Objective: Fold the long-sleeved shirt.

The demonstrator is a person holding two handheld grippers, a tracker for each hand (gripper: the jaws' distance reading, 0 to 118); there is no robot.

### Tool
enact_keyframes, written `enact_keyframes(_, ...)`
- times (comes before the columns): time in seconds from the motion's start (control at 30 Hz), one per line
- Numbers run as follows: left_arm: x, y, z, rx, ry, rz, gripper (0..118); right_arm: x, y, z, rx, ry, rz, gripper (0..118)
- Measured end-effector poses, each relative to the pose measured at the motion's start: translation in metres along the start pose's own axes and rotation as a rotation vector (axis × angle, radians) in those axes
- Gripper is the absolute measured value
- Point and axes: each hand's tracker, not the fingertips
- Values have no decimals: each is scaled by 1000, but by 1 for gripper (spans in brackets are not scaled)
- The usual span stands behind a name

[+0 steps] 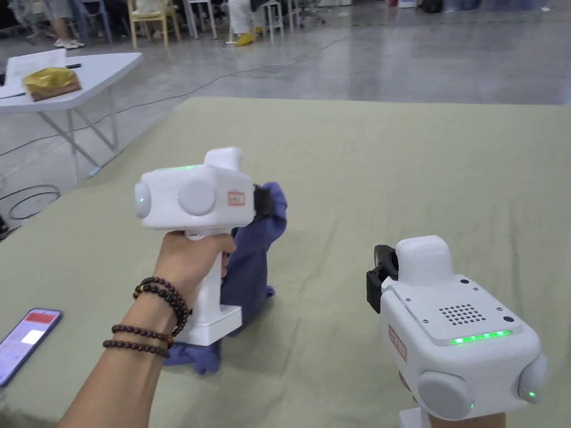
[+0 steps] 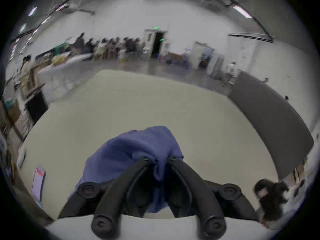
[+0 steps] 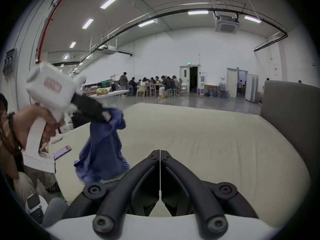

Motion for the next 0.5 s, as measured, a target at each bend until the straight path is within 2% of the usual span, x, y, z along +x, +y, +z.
enact_keyframes(0.2,166,16,-75,-48,-355,-60,8,83,6,45,27,-218,-30,3)
enact_keyframes(0.4,345,-31,-160,-215,-627,-147,8,170,-2,105,22,-474,-99,3)
enact_keyframes(0.5,389,-79,-206,-346,-580,-204,8,199,-13,130,-11,-551,-108,3)
